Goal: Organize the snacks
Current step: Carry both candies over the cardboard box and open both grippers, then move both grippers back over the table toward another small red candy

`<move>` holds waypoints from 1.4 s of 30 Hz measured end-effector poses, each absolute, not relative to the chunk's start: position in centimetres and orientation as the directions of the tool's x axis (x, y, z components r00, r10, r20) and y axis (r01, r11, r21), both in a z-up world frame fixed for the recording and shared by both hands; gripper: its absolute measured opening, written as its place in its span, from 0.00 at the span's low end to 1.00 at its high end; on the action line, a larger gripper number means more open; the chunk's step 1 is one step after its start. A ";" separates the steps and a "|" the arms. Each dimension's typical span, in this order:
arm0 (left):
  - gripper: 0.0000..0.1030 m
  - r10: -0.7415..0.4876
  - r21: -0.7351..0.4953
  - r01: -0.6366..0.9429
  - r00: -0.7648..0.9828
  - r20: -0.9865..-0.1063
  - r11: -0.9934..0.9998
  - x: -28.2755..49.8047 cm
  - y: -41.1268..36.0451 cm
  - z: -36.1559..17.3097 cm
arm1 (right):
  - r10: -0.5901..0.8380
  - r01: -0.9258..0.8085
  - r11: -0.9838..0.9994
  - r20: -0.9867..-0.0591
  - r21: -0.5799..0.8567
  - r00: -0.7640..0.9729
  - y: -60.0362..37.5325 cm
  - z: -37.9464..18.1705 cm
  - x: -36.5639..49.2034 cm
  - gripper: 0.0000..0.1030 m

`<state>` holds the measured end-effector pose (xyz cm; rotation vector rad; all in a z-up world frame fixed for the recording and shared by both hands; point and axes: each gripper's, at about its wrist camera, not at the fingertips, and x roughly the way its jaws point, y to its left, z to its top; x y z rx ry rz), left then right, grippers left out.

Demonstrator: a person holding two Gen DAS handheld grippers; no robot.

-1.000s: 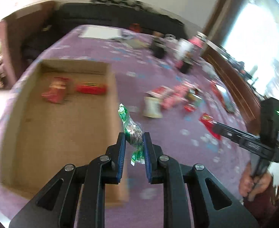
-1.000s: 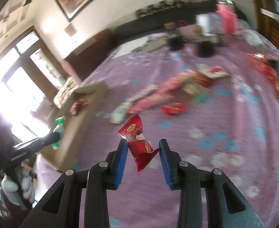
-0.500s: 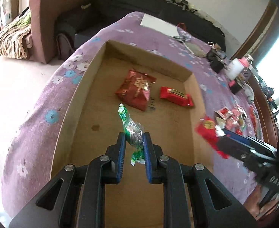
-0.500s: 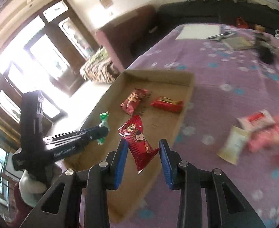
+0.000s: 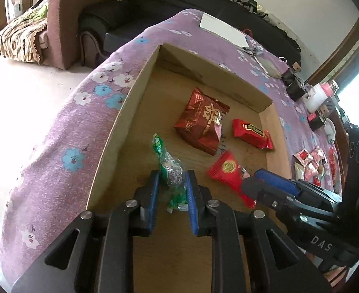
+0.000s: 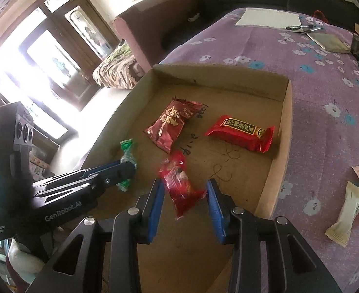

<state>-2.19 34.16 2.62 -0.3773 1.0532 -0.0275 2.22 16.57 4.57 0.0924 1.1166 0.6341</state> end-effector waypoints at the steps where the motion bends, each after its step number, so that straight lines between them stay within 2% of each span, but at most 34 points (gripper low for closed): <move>1: 0.18 -0.203 -0.318 -0.158 0.498 -0.843 0.935 -2.2 34.2 2.6 | 0.517 -0.425 0.823 -0.807 0.377 0.286 16.5 4.5 2.3 0.37; 8: 0.18 -0.150 -0.267 -0.159 0.516 -0.843 0.950 -2.9 33.7 3.8 | 0.528 -0.425 0.823 -0.783 0.377 0.328 15.5 5.9 1.5 0.41; 9: 0.21 -0.143 -0.262 -0.163 0.520 -0.842 0.951 -3.0 33.6 4.1 | 0.531 -0.430 0.822 -0.776 0.374 0.340 15.1 6.4 1.2 0.43; 10: 0.34 -0.132 -0.253 -0.169 0.520 -0.844 0.952 -3.1 33.6 4.3 | 0.532 -0.434 0.822 -0.771 0.369 0.351 14.7 6.8 0.9 0.43; 12: 0.49 -0.096 -0.228 -0.184 0.537 -0.838 0.956 -3.5 33.4 5.0 | 0.530 -0.435 0.825 -0.761 0.360 0.375 13.8 7.6 0.4 0.43; 13: 0.50 -0.074 -0.212 -0.189 0.553 -0.830 0.959 -3.9 33.2 5.5 | 0.531 -0.434 0.826 -0.756 0.360 0.383 13.4 7.9 0.1 0.43; 23: 0.50 0.080 -0.034 -0.165 0.633 -0.770 0.986 -7.5 28.3 9.1 | 0.522 -0.367 0.848 -0.726 0.383 0.448 6.7 9.0 -2.1 0.44; 33: 0.50 0.081 0.051 -0.064 0.678 -0.730 0.997 -9.3 21.6 10.9 | 0.472 -0.253 0.881 -0.716 0.399 0.514 -1.4 8.6 -3.6 0.46; 42: 0.50 0.034 0.034 -0.012 0.668 -0.744 0.999 -9.4 18.8 10.9 | 0.410 -0.116 0.899 -0.717 0.423 0.565 -8.7 7.3 -3.1 0.50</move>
